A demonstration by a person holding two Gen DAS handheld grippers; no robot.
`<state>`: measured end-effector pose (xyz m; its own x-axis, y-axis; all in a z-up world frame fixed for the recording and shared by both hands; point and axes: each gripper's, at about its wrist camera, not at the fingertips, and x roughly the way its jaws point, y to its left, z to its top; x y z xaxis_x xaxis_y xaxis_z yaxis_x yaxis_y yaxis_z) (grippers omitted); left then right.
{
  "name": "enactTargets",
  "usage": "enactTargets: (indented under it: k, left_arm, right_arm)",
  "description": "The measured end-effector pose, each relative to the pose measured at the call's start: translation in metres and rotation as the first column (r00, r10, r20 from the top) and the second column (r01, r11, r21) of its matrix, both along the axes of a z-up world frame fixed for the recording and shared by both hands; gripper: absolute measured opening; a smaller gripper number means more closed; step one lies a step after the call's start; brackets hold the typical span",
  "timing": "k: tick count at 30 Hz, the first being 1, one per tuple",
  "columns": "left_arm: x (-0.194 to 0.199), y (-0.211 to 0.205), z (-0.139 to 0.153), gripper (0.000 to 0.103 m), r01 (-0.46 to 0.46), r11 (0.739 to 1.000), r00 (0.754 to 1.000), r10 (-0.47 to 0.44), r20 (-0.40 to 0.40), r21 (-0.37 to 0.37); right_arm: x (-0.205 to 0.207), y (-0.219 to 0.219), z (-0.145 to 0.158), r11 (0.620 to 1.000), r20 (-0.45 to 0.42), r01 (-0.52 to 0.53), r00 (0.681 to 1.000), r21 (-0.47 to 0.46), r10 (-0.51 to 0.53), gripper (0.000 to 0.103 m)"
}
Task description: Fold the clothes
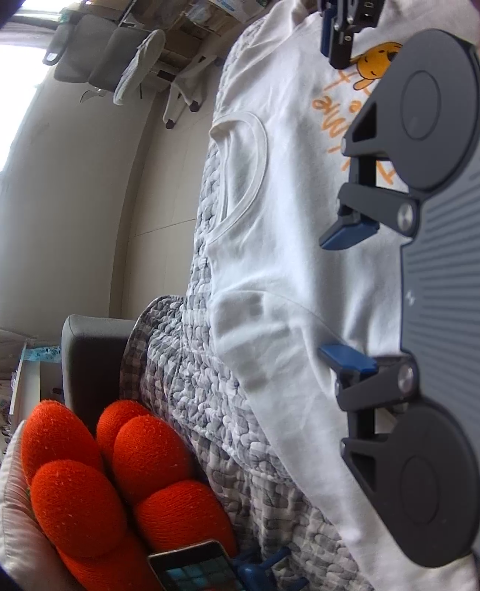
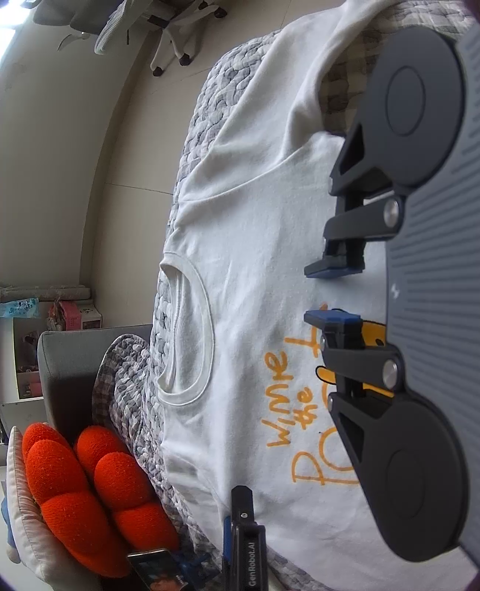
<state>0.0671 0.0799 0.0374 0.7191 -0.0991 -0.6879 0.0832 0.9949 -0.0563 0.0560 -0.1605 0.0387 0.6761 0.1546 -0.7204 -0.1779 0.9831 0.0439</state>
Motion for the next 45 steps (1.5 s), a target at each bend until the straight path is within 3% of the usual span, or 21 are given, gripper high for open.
enactTargets:
  k: [45]
  left_arm:
    - [-0.0028, -0.0057, 0.0001, 0.058, 0.008, 0.999, 1.000, -0.008, 0.013, 0.041]
  right_arm:
    - [0.0001, 0.0092, 0.0033, 1.000, -0.001, 0.006, 1.000, 0.000, -0.006, 0.020]
